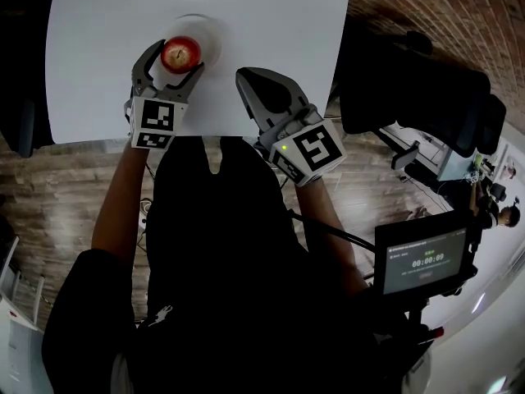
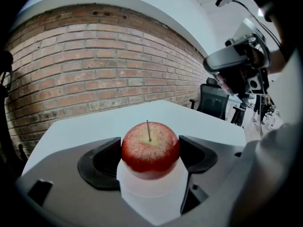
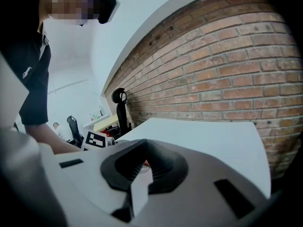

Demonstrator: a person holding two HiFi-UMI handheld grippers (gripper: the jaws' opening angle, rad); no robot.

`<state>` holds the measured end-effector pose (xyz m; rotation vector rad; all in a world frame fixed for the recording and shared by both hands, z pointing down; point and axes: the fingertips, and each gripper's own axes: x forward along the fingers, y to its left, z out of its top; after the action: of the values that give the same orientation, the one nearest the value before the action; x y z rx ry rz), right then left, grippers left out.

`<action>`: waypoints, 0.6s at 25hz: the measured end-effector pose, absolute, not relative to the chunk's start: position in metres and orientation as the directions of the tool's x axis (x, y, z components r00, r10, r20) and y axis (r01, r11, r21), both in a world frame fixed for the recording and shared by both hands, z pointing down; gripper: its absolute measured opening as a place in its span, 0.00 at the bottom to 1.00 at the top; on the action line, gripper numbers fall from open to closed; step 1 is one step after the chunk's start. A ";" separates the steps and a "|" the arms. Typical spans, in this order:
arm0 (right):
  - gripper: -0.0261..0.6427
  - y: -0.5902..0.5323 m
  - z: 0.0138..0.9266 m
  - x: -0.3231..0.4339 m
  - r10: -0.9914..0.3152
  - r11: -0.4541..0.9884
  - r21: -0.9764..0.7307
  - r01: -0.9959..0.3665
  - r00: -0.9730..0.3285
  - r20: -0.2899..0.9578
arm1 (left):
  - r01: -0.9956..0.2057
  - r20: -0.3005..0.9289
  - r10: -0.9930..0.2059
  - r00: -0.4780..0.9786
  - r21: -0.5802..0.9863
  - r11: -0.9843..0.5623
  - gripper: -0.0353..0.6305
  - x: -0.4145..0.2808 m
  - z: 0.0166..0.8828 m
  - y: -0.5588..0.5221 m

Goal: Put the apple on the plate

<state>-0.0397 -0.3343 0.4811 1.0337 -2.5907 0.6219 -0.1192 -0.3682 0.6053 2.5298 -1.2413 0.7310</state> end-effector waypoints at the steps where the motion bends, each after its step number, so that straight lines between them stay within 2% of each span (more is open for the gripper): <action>1: 0.04 -0.334 0.482 -0.038 -0.584 0.646 -0.286 -0.708 -0.700 0.411 | -0.784 0.530 -0.669 0.521 -0.011 -0.620 0.63 -0.117 0.606 -0.370; 15: 0.04 -0.331 0.485 -0.029 -0.603 0.616 -0.291 -0.732 -0.676 0.424 | -0.755 0.570 -0.636 0.519 -0.042 -0.654 0.63 -0.108 0.635 -0.380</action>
<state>-0.0292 -0.3314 0.4853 1.0843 -2.5580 0.6487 -0.1077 -0.3803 0.6346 2.5488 -1.1846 0.8262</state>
